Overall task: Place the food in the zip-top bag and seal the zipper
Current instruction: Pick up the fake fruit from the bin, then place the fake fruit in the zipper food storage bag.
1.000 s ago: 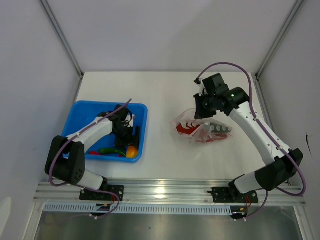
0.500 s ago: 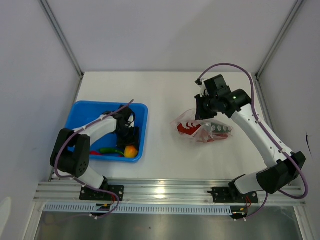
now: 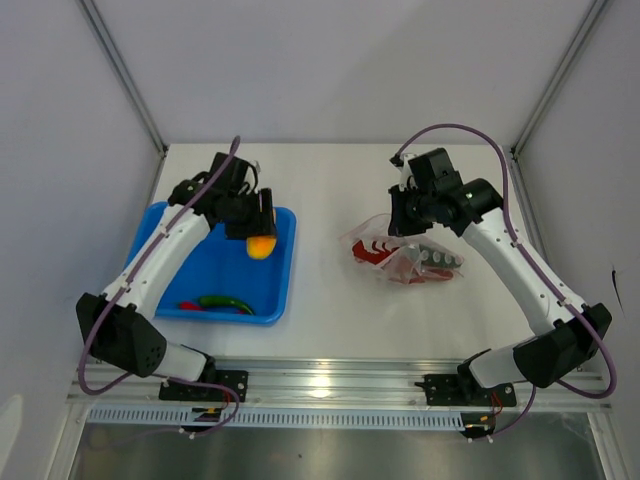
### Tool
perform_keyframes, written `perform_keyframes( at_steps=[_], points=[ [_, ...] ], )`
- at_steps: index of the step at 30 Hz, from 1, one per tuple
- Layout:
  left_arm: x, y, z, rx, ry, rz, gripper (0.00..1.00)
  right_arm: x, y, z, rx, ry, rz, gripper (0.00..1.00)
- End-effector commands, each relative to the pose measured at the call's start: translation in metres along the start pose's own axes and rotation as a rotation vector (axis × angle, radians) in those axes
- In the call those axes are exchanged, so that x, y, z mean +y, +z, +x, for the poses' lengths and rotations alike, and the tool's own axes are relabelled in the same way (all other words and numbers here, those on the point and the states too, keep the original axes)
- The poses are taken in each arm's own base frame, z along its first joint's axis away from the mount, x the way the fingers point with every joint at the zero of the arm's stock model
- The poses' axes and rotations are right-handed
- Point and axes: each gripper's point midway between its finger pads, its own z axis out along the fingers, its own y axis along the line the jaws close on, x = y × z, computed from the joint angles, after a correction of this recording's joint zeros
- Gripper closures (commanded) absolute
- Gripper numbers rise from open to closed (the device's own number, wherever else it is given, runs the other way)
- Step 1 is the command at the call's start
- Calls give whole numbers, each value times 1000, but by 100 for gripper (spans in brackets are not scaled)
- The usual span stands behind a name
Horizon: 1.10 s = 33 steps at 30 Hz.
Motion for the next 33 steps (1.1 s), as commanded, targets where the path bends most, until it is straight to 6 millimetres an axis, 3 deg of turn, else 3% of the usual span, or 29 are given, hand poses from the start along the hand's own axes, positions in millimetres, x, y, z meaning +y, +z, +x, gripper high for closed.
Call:
perform_keyframes(
  at_steps=[1, 6, 10, 13, 18, 21, 25, 27, 33],
  points=[
    [-40, -44, -24, -72, 27, 180, 97, 9, -8, -24, -88, -17, -41, 100],
    [-118, -91, -42, -119, 83, 604, 96, 12, -6, -31, -98, -28, -51, 100],
    [-164, -125, -42, -184, 239, 831, 95, 18, -6, -29, -89, -26, -90, 100],
    [-189, -134, -34, -134, 299, 949, 96, 29, -11, -33, -83, -14, -137, 100],
    [-209, -124, -11, 36, 263, 1063, 96, 35, -22, -47, -133, -22, -149, 100],
    [-208, -104, -5, 82, 221, 990, 99, 36, -19, -47, -126, -23, -155, 100],
    [-210, -103, -20, -112, 237, 969, 99, 56, -18, -40, -99, -13, -259, 100],
    [-214, -109, -38, -224, 217, 963, 99, 63, -19, -36, -81, -10, -298, 100],
    [-222, -121, -63, -376, 240, 936, 100, 81, -27, -28, -27, 9, -421, 100]
  ],
)
